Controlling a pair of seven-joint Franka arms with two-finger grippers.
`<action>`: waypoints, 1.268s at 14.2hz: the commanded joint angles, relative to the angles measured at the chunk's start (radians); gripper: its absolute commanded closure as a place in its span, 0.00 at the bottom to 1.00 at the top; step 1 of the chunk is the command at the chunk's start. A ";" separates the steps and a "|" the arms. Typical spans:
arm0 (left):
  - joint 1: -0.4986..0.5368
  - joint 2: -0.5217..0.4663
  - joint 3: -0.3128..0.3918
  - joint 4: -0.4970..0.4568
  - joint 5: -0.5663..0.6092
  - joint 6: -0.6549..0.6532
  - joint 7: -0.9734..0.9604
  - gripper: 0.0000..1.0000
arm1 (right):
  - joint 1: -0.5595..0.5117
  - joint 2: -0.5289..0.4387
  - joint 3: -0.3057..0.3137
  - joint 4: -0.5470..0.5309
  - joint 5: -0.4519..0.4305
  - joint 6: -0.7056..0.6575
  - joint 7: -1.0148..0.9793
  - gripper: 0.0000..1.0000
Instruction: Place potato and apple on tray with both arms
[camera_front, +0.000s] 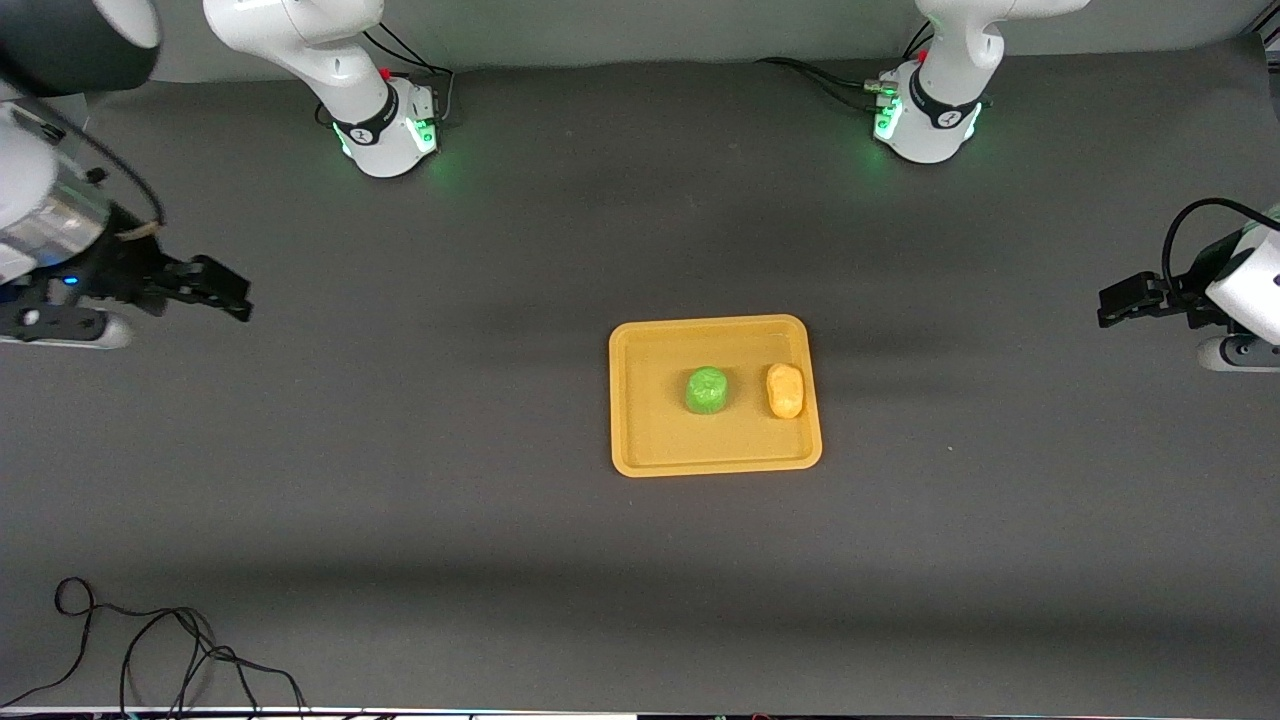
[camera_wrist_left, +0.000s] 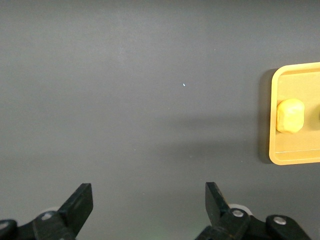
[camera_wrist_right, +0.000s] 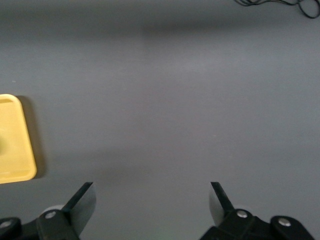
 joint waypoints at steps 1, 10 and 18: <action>0.000 -0.005 -0.003 -0.009 0.011 0.007 0.013 0.00 | -0.108 -0.030 0.052 -0.053 0.018 0.031 -0.066 0.00; 0.000 -0.002 -0.003 -0.007 0.009 0.016 0.013 0.00 | -0.170 -0.015 0.058 -0.038 0.021 0.023 -0.130 0.00; 0.000 0.001 -0.003 -0.009 0.006 0.036 0.014 0.00 | -0.173 -0.019 0.049 -0.039 0.078 0.020 -0.138 0.00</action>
